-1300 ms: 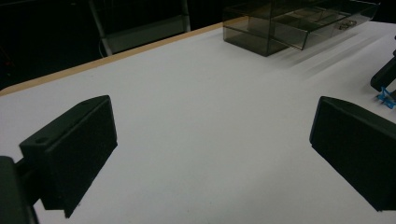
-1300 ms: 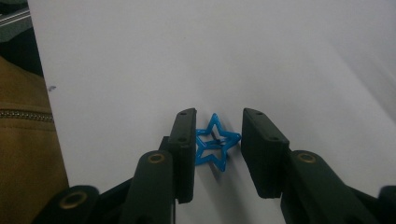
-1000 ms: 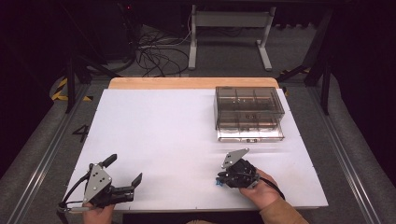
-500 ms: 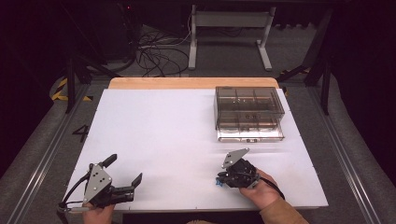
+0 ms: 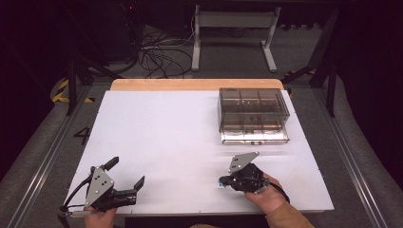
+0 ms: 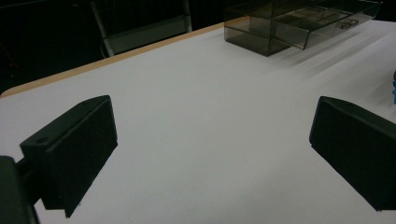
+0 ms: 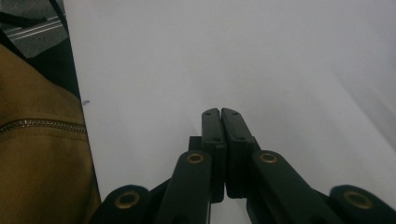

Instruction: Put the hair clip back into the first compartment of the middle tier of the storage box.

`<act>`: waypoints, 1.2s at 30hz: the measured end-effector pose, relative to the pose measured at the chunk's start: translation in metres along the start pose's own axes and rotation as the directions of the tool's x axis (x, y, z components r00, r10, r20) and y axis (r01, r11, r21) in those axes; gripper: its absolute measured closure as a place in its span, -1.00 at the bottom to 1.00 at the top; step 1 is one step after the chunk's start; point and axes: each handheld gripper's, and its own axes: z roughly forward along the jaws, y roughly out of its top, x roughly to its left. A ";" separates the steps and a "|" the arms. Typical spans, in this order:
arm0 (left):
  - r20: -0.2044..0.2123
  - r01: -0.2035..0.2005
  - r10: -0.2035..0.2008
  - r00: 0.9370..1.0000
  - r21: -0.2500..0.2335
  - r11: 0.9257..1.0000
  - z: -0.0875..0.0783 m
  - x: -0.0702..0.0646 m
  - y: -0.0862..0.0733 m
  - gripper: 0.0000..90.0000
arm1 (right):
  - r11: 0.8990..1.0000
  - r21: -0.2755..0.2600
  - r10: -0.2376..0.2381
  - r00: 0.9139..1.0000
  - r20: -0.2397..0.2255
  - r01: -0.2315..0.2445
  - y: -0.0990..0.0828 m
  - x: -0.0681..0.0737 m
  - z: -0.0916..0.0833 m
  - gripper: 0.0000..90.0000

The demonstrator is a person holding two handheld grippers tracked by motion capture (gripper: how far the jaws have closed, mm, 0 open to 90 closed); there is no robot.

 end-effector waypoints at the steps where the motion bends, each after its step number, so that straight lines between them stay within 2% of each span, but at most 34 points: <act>1: 0.000 0.000 0.000 1.000 0.000 1.000 0.000 0.000 0.000 -0.96 | 1.000 -0.018 -0.001 1.000 0.012 0.001 0.000 0.001 -0.003 0.98; 8: -0.001 0.001 -0.001 1.000 0.000 1.000 0.000 0.000 0.000 -0.96 | 0.997 -0.075 -0.028 0.998 0.054 0.032 0.001 0.005 -0.010 0.98; 14: -0.003 0.002 -0.002 1.000 0.000 1.000 0.000 0.000 0.000 -0.96 | 0.993 -0.115 -0.029 0.996 0.083 0.039 0.001 0.006 -0.016 0.99; 19: -0.003 0.003 -0.003 1.000 0.001 1.000 0.000 0.000 0.000 -0.96 | 0.985 -0.164 -0.028 0.993 0.112 0.047 0.000 0.006 -0.022 0.98; 36: -0.005 0.003 -0.003 1.000 -0.003 1.000 -0.001 -0.001 0.000 -0.96 | 0.982 -0.179 -0.027 0.990 0.136 0.051 0.000 0.007 -0.025 0.98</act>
